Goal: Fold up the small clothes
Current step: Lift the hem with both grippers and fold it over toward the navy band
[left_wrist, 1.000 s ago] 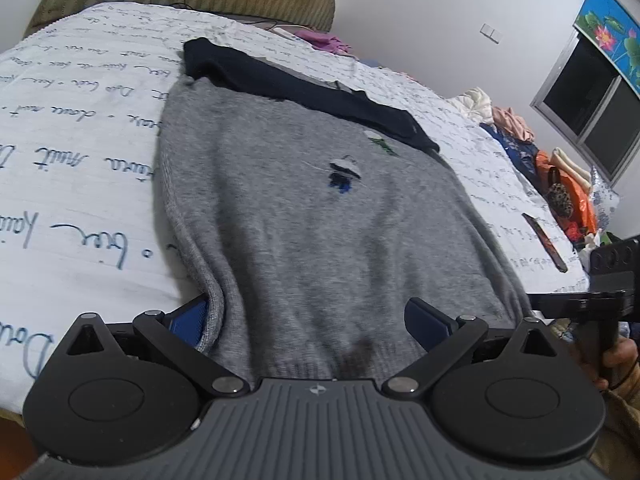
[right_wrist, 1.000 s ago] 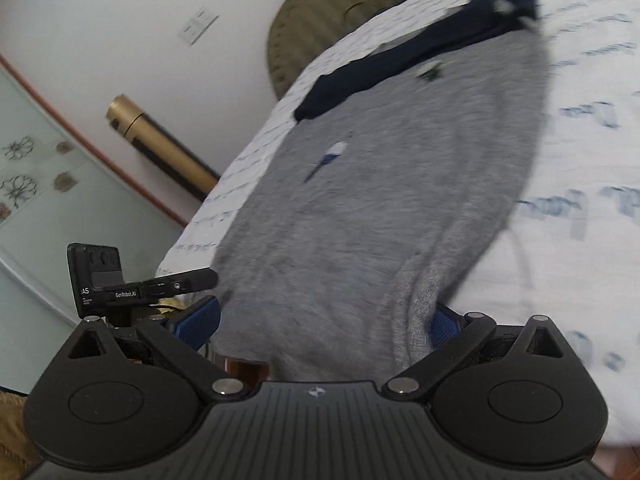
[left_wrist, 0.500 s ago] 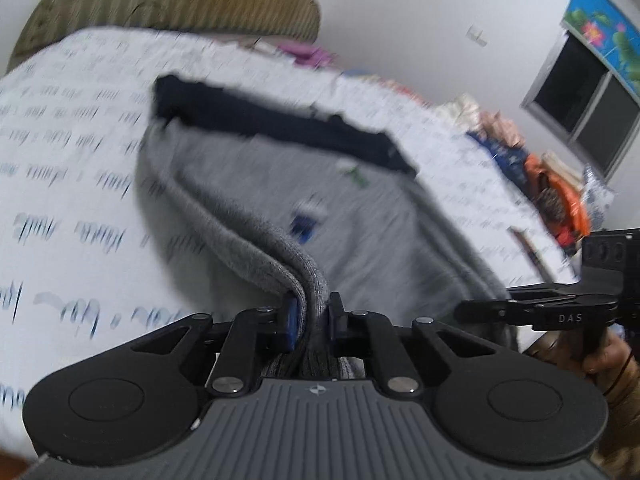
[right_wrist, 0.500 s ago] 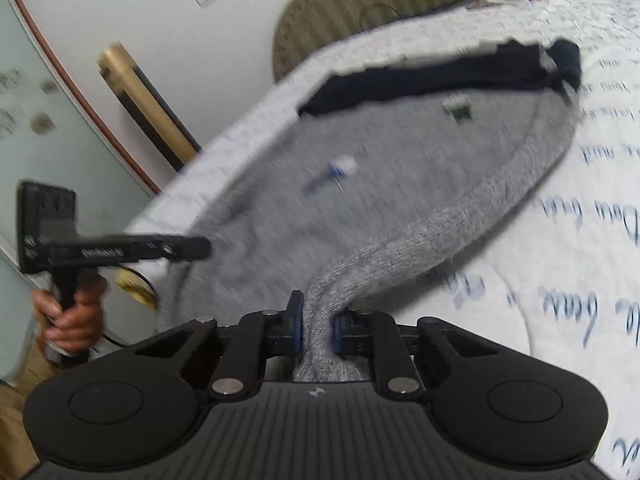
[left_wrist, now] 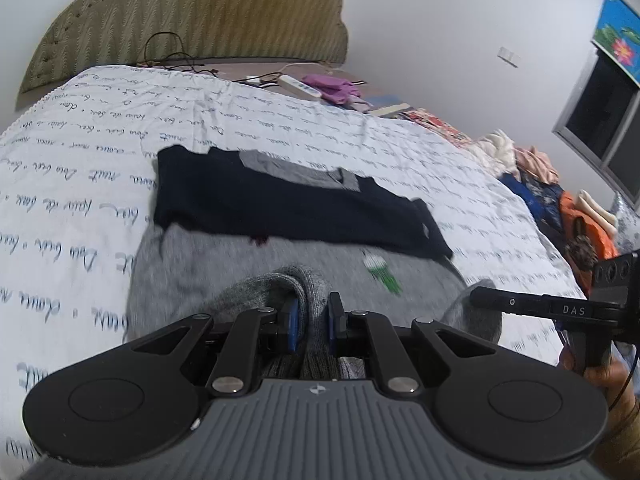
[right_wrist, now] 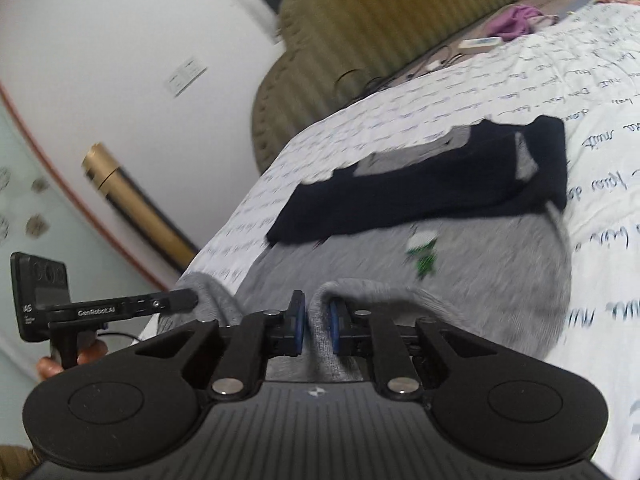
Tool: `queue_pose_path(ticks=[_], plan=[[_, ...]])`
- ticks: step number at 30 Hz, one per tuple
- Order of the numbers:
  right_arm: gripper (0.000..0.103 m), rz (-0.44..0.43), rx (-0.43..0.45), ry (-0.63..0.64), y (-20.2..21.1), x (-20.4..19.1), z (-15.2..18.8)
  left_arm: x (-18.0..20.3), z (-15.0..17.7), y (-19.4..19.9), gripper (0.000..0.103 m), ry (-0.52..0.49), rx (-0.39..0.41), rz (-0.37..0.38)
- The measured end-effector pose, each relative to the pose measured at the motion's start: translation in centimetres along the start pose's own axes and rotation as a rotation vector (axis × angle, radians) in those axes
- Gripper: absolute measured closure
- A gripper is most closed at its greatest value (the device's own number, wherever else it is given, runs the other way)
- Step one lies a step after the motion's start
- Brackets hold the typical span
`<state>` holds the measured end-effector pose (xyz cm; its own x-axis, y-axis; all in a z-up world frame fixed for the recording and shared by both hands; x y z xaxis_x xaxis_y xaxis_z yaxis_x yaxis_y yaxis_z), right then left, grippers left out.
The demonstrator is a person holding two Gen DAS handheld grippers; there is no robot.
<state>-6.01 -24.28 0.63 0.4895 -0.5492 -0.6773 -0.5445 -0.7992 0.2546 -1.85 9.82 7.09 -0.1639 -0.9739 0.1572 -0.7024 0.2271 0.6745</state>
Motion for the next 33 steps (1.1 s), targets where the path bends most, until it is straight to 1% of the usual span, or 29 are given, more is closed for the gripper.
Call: queue_pose_path(ticks=[4,7,8,9,10,11,12,13,14,15,16,17,18,19,20,22,23,25,27,28,29,30,31,32,33], plan=[[0.092,0.006,0.038,-0.039,-0.7,2.2,-2.5,-0.3,-3.0,-2.3,0.09,0.03,-0.018,-0.016],[0.092,0.023,0.066,-0.068,-1.1,4.3,-4.6,-0.8,-5.2,-5.6,0.09,0.069,-0.044,-0.039],[0.092,0.041,0.07,-0.076,-1.5,5.2,-5.2,-1.0,-5.6,-6.9,0.089,0.076,-0.059,-0.051],[0.092,0.079,0.065,-0.079,-1.9,6.1,-5.7,-1.1,-5.8,-8.3,0.089,0.068,-0.074,-0.062],[0.092,0.13,0.054,-0.075,-2.3,6.8,-5.8,-1.2,-5.7,-9.6,0.088,0.058,-0.094,-0.08],[0.089,0.177,0.047,-0.078,-2.5,7.3,-5.8,-1.5,-5.4,-10.9,0.088,0.058,-0.125,-0.106],[0.086,0.191,0.037,-0.09,-2.7,7.5,-5.6,-1.9,-4.9,-12.0,0.082,0.065,-0.155,-0.116],[0.08,0.175,0.022,-0.099,-2.7,7.4,-5.1,-2.3,-4.4,-12.6,0.081,0.076,-0.177,-0.102],[0.059,0.144,0.004,-0.104,-2.5,7.2,-4.5,-2.8,-3.8,-13.0,0.079,0.091,-0.194,-0.085],[0.027,0.118,-0.011,-0.102,-2.4,6.9,-3.9,-3.4,-3.4,-13.2,0.07,0.107,-0.203,-0.064],[0.015,0.091,-0.023,-0.096,-2.1,6.5,-3.0,-3.9,-3.1,-13.2,0.059,0.115,-0.206,-0.045],[0.01,0.06,-0.032,-0.093,-1.8,6.3,-2.3,-4.4,-2.8,-13.1,0.053,0.124,-0.205,-0.033],[0.01,0.025,-0.053,-0.097,-1.7,5.9,-1.6,-5.0,-2.6,-12.8,0.042,0.133,-0.199,-0.025],[0.01,-0.008,-0.079,-0.109,-1.9,5.7,-0.9,-5.5,-2.5,-12.6,0.036,0.141,-0.195,-0.022],[0.01,-0.022,-0.093,-0.121,-2.0,5.6,-0.5,-6.0,-2.3,-12.2,0.036,0.149,-0.193,-0.015],[0.011,-0.02,-0.124,-0.145,-2.1,5.8,0.4,-6.7,-2.0,-11.6,0.036,0.156,-0.198,0.014],[0.013,-0.02,-0.132,-0.151,-2.1,5.9,0.9,-7.0,-1.7,-11.2,0.036,0.155,-0.198,0.028],[0.019,-0.047,-0.134,-0.183,-2.1,5.9,1.6,-7.3,-1.1,-10.5,0.036,0.137,-0.198,0.049],[0.033,-0.078,-0.154,-0.232,-2.8,6.0,2.7,-7.1,-0.6,-10.2,0.036,0.105,-0.198,0.048],[0.035,-0.072,-0.17,-0.234,-3.2,6.0,3.2,-6.9,-0.3,-10.1,0.037,0.083,-0.192,0.039],[0.041,-0.063,-0.18,-0.224,-3.6,5.9,3.5,-6.6,0.0,-10.1,0.038,0.057,-0.18,0.031],[0.056,-0.06,-0.179,-0.217,-3.8,5.7,3.7,-6.4,0.2,-10.1,0.042,0.039,-0.172,0.02],[0.071,-0.061,-0.174,-0.22,-3.9,5.8,3.5,-6.3,0.3,-10.3,0.058,0.033,-0.171,0.01],[0.093,-0.062,-0.167,-0.235,-4.0,5.9,3.4,-6.2,0.4,-10.5,0.07,0.033,-0.183,0.013],[0.093,-0.066,-0.159,-0.25,-4.2,6.1,3.4,-6.2,0.4,-10.6,0.089,0.037,-0.194,0.019]])
Point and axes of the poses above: each gripper's, at about its wrist camera, not at the fingertips, and y roughly against the way its jaws point, x to its right, z to its underside, the point moved 3 cm from there along -y, roughly the way its jaws point, and after that the axes turned 12 degrees about -z, right-handed, at the moved point
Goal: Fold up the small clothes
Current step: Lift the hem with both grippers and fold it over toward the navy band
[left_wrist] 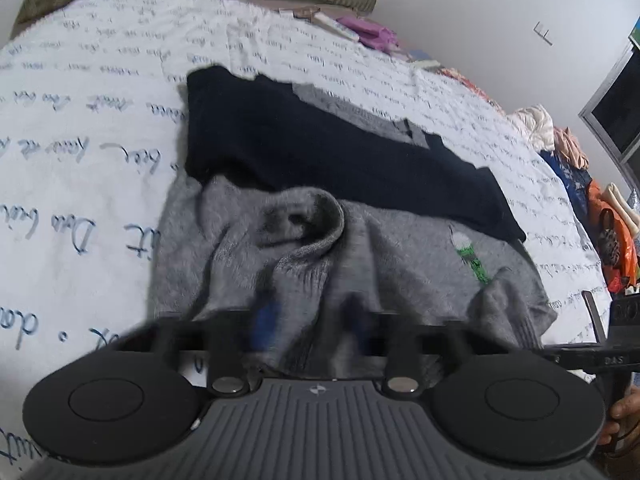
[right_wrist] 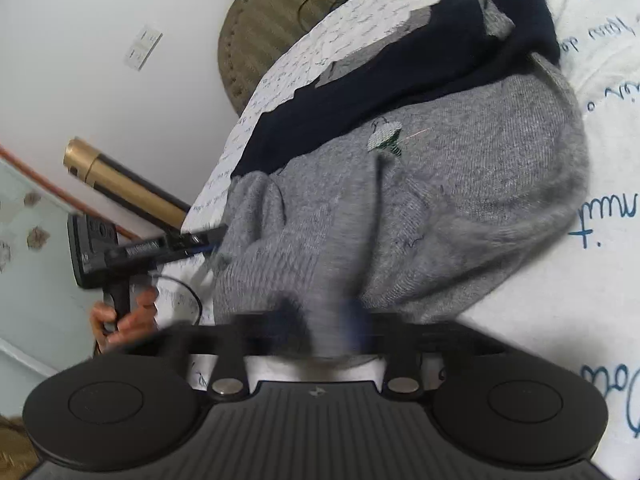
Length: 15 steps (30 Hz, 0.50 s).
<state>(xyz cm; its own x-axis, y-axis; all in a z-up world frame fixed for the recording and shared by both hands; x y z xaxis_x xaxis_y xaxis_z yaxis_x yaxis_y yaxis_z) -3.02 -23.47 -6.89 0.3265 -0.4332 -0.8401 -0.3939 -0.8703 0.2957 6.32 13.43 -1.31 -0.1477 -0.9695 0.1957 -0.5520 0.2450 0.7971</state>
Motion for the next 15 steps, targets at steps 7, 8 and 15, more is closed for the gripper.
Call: queue_pose_path(ticks=[7,8,15], plan=[[0.094,-0.116,0.124,-0.032,2.8,-1.1,-0.3,1.2,0.3,5.3,0.097,-0.018,0.126,0.019],[0.094,-0.146,0.159,-0.035,3.7,-1.5,-0.7,1.3,0.2,6.5,0.098,-0.011,0.155,0.03],[0.094,-0.216,0.31,-0.026,8.1,-2.9,-3.2,2.4,-3.5,9.8,0.101,0.065,0.276,0.032]])
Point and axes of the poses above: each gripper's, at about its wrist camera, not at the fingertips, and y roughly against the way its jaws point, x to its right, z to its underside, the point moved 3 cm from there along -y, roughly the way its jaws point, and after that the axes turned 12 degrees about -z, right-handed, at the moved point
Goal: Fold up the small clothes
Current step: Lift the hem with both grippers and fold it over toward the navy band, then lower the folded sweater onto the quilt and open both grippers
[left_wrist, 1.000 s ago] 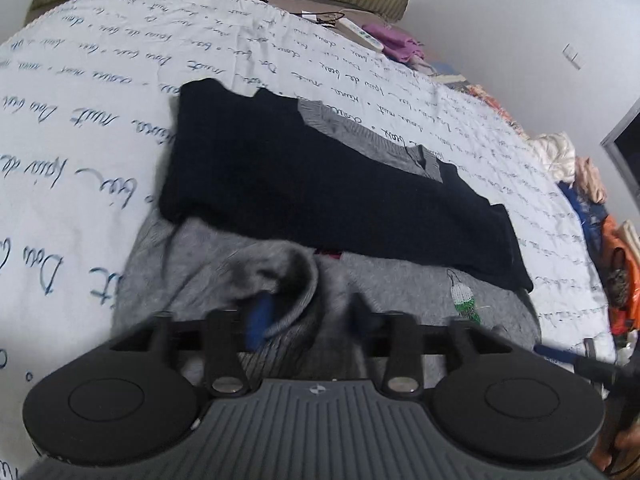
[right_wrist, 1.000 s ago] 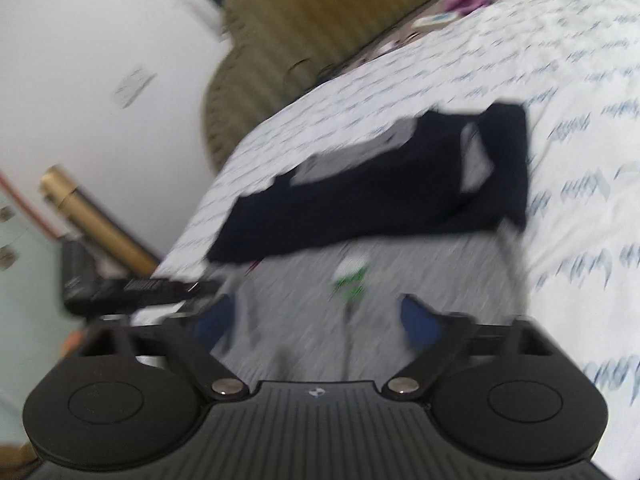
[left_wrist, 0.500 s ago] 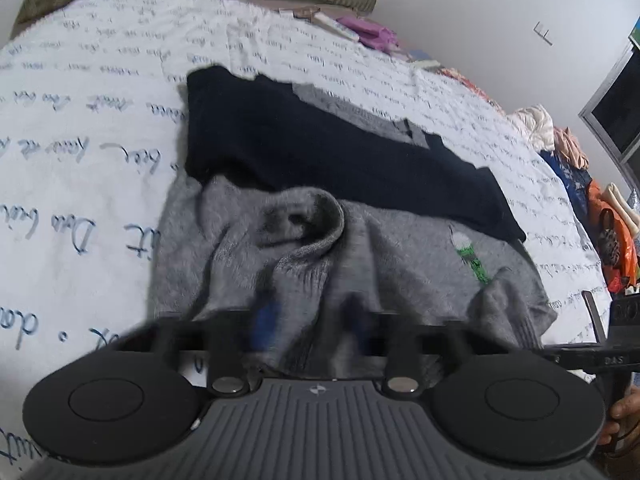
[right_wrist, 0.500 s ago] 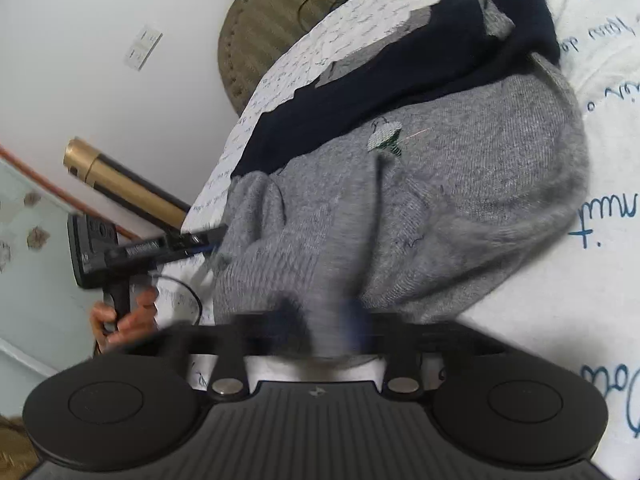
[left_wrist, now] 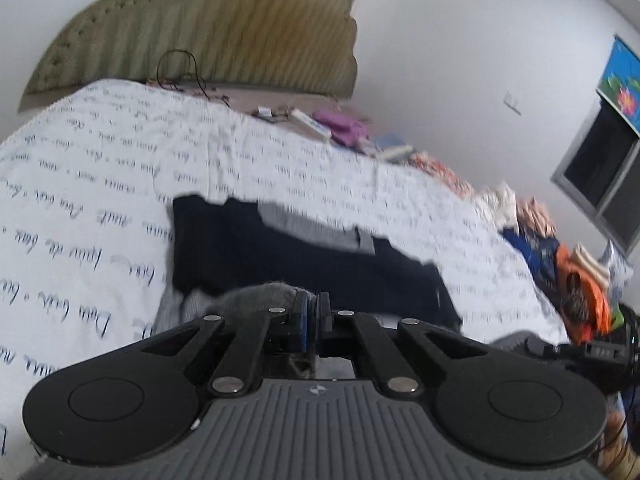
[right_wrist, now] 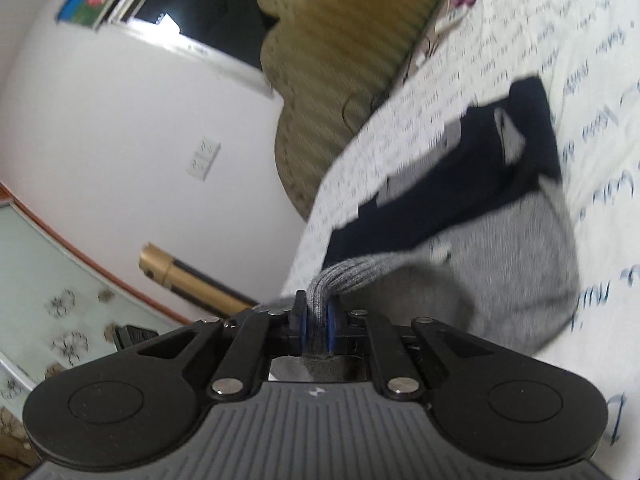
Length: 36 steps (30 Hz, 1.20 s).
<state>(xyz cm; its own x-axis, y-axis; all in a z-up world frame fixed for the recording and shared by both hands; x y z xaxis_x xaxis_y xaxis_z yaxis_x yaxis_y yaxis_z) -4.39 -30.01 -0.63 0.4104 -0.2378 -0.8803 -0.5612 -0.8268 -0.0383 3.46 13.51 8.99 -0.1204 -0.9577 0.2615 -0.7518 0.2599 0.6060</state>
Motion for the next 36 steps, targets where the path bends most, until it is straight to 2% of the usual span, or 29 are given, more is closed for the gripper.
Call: queue_pose_path(ticks=[2,7,10,13,19,25,30,36], plan=[[0.094,-0.007,0.041,-0.017,0.2,0.4,-1.2,0.5,-1.0,-1.2,0.101,0.009,0.003,-0.022],[0.094,-0.014,0.104,-0.056,0.4,1.8,-3.0,0.3,-1.8,-3.6,0.101,0.033,-0.061,-0.056],[0.094,0.012,0.094,-0.057,0.3,2.5,-3.7,0.1,-3.6,-5.1,0.101,0.015,-0.043,-0.119],[0.094,0.026,0.123,-0.057,-0.2,3.3,-5.2,-0.2,-5.6,-7.0,0.102,0.059,-0.031,-0.159],[0.094,0.047,0.251,-0.1,-0.6,5.7,-9.3,0.4,-8.7,-10.8,0.102,0.091,0.047,-0.32],[0.094,0.141,0.331,-0.165,-1.7,10.1,-12.8,-0.6,-10.5,-16.9,0.102,0.128,0.021,-0.446],[0.094,0.194,0.343,-0.216,-3.3,13.6,-14.5,-1.0,-10.6,-20.7,0.102,0.098,0.014,-0.535],[0.093,0.236,0.334,-0.225,-5.4,15.2,-16.0,-0.3,-11.6,-21.6,0.103,0.063,0.07,-0.599]])
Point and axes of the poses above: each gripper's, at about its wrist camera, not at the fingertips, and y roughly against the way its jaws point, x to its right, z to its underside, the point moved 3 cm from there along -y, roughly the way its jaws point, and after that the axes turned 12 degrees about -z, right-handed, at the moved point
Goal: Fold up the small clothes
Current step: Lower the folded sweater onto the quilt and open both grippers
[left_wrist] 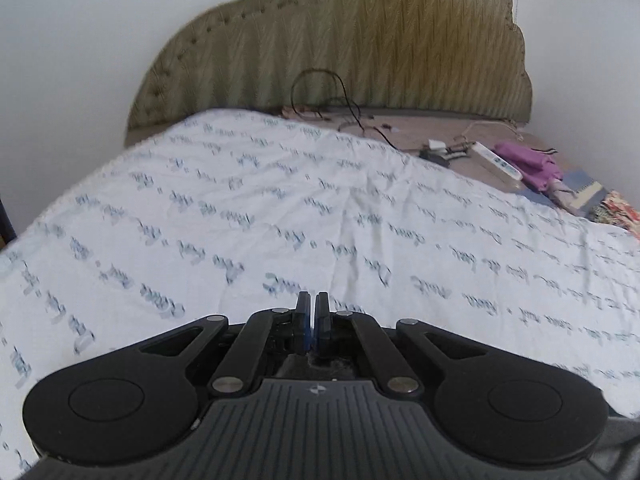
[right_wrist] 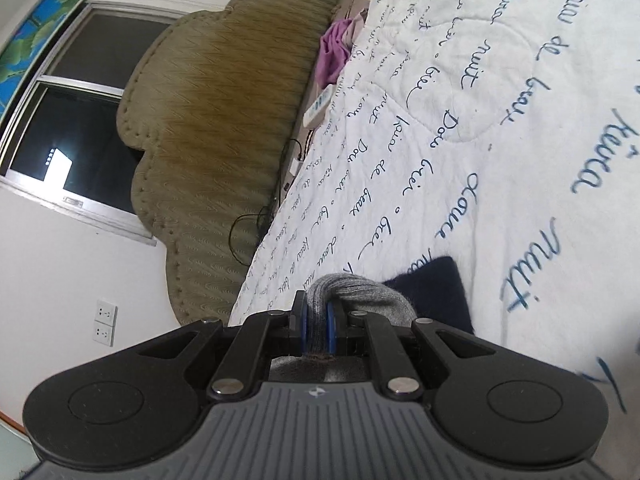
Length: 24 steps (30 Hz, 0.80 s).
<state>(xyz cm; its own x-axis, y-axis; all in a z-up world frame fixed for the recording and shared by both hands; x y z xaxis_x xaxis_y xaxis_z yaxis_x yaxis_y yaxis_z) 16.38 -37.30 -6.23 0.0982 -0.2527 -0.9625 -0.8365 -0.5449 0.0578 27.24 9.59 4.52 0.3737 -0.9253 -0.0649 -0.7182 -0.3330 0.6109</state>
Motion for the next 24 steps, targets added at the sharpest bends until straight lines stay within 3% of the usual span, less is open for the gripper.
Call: queue_pose_path(ticks=[2,4,6,7,9,11,12,13,15,18,20,23,24], plan=[[0.091,0.02,-0.012,0.005,-1.0,0.2,-0.4,0.3,-0.4,-0.5,0.103,-0.015,0.029,-0.046],[0.09,0.058,-0.029,0.011,-2.0,0.5,-0.6,0.5,-0.4,-1.8,0.103,-0.031,0.007,-0.081],[0.071,0.119,-0.061,0.033,-2.8,0.8,-0.5,0.2,0.0,-3.1,0.103,-0.035,-0.074,-0.041],[0.066,0.141,-0.069,0.046,-2.9,0.6,-0.3,-0.2,0.4,-3.4,0.093,-0.019,-0.103,0.0],[0.033,0.147,-0.076,0.111,-2.4,-0.5,0.2,-1.5,0.8,-3.2,0.088,0.019,-0.111,0.046],[0.023,0.168,-0.067,0.233,-1.8,-2.3,0.7,-2.4,1.0,-3.0,0.056,-0.009,-0.121,0.095],[0.023,0.195,-0.062,0.292,-1.6,-3.1,0.7,-2.7,1.0,-3.0,0.033,-0.023,-0.13,0.125],[0.023,0.218,-0.06,0.347,-1.5,-3.8,0.8,-2.8,1.0,-2.9,0.02,-0.031,-0.135,0.152],[0.023,0.243,-0.067,0.427,-1.6,-4.8,0.7,-2.7,0.8,-2.8,0.019,-0.064,-0.139,0.197],[0.023,0.271,-0.087,0.466,-2.0,-5.1,0.4,-1.6,0.8,-3.6,0.019,-0.16,-0.15,0.172],[0.023,0.309,-0.096,0.482,-2.2,-4.6,0.1,-0.7,1.3,-4.2,0.022,-0.215,-0.154,0.195],[0.023,0.353,-0.135,0.48,-3.0,-3.2,-0.5,0.8,2.3,-5.0,0.039,-0.277,-0.169,0.229],[0.023,0.364,-0.155,0.468,-3.2,-2.6,-0.5,1.2,2.6,-5.2,0.061,-0.291,-0.171,0.226]])
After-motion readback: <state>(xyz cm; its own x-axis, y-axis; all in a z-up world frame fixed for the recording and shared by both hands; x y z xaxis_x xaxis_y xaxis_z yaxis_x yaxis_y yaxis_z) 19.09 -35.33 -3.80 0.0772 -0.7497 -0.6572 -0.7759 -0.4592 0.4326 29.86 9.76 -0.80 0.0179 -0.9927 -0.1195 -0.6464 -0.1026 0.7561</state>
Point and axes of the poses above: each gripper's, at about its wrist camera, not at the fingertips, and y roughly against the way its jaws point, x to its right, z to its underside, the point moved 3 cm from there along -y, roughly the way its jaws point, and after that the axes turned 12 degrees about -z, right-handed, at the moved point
